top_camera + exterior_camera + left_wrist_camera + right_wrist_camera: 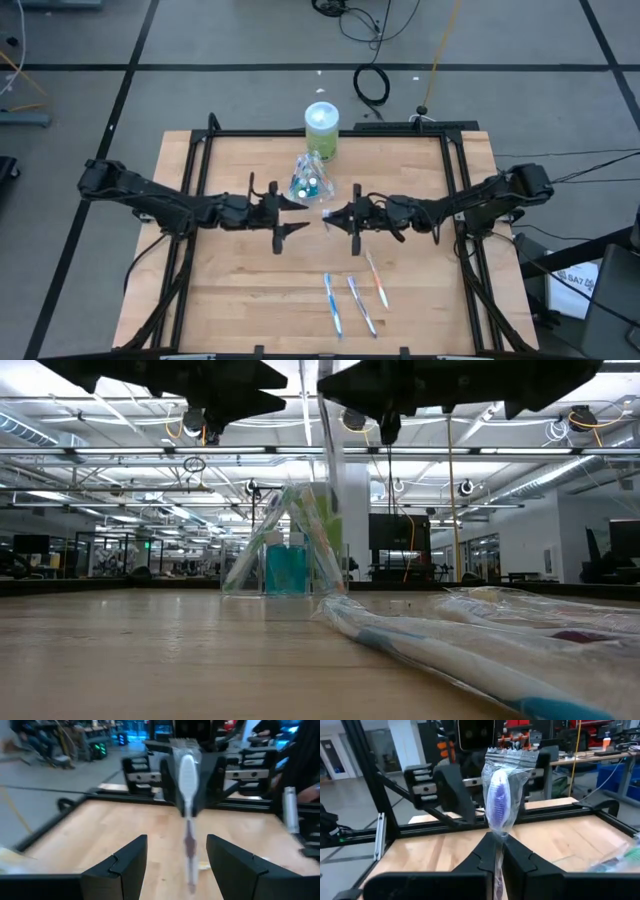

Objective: Pick & Place toothbrushing station
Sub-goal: Put the right purple toothbrush into the transparent organizer

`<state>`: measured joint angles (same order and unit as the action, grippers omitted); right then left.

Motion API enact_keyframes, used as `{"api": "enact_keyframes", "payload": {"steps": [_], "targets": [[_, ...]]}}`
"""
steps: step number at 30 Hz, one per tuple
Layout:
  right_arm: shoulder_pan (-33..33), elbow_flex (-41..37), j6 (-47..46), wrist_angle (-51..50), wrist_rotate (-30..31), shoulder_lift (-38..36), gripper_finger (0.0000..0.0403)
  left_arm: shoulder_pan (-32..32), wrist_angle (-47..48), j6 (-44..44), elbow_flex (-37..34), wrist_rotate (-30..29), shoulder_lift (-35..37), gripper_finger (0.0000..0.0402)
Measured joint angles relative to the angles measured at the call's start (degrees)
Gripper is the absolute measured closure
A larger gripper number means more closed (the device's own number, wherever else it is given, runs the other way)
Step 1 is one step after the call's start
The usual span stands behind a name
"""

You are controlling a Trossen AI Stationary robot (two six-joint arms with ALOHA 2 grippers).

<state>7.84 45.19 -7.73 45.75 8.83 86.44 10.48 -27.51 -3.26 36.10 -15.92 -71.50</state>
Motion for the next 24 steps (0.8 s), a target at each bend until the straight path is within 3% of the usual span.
{"api": "enact_keyframes", "payload": {"steps": [4,12,18,24], "targets": [[0.0,1.96,-0.43,0.14,-0.04,1.52,0.0397,-0.69,0.21,-2.97,0.0,3.94,-1.71,0.019],[0.0,3.06,-0.54,-0.8,-0.02,1.65,0.0397,-2.54,-4.99,-4.98,-0.02,4.28,-3.99,0.019],[0.0,3.05,-0.28,-1.02,0.01,1.61,0.0397,-5.48,-9.08,-9.37,-0.02,12.23,-4.29,0.019],[-0.13,3.01,0.49,-0.45,0.03,1.59,0.0397,-6.02,-9.76,-9.47,0.0,12.69,-5.33,0.019]]}}
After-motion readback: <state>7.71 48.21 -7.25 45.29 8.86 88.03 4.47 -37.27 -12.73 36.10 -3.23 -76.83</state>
